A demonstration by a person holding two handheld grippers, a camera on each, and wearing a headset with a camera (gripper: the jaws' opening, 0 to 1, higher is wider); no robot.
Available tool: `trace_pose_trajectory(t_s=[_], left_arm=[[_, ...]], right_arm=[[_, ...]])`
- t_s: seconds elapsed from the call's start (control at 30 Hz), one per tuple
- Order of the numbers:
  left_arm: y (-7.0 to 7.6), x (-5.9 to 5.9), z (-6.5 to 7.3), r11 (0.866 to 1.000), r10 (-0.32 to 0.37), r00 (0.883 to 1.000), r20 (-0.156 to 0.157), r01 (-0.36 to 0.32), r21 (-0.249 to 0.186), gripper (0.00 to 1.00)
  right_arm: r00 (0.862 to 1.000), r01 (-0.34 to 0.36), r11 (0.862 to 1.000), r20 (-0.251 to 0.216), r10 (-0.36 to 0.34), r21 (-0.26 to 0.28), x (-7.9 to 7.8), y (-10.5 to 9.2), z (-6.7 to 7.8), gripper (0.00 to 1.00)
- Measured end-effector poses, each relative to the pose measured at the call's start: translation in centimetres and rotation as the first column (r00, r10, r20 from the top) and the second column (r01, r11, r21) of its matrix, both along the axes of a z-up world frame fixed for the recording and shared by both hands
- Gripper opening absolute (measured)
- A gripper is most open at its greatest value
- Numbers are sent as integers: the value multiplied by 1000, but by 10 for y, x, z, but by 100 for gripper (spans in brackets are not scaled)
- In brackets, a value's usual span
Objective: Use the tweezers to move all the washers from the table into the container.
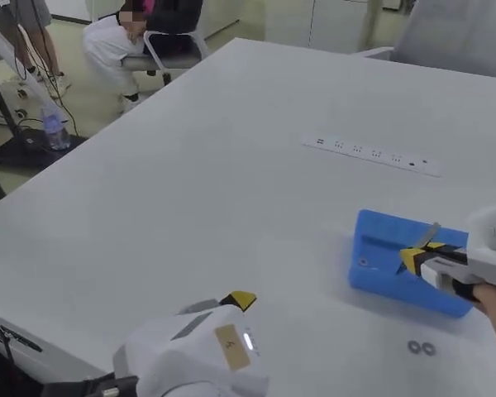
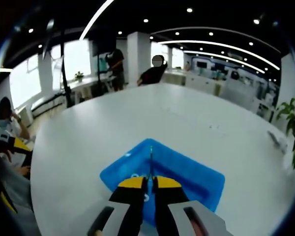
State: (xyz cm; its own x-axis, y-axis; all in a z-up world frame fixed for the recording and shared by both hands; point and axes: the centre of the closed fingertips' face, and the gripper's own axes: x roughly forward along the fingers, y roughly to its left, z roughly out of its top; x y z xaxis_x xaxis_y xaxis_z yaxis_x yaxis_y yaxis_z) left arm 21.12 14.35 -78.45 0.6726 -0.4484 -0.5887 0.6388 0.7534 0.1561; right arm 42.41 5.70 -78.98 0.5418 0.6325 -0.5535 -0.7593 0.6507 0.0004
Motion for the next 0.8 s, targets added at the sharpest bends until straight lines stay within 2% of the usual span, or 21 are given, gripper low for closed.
trace_pose_trajectory(t_s=[0.1, 0.23, 0.4, 0.6, 0.8], left_arm=[[0, 0, 0, 1000, 1, 1000, 1, -1, -1, 90], [0, 0, 1, 1000, 2, 1000, 2, -2, -1, 90], [1, 0, 0, 1000, 1, 1000, 0, -1, 2, 89], [1, 0, -1, 1000, 0, 1000, 1, 0, 10, 89], [2, 1, 0, 1000, 8, 1000, 4, -8, 13, 89]], right_arm=[[1000, 0, 1000, 27, -1, 22, -5, -3, 16, 3], [999, -2, 998, 50, -1, 64, -19, -8, 36, 3], [998, -10, 997, 56, 6, 77, -37, -16, 43, 3], [1000, -6, 995, 25, 3, 98, -59, -23, 43, 3], [1000, -3, 997, -11, 4, 78, -81, -25, 25, 3]])
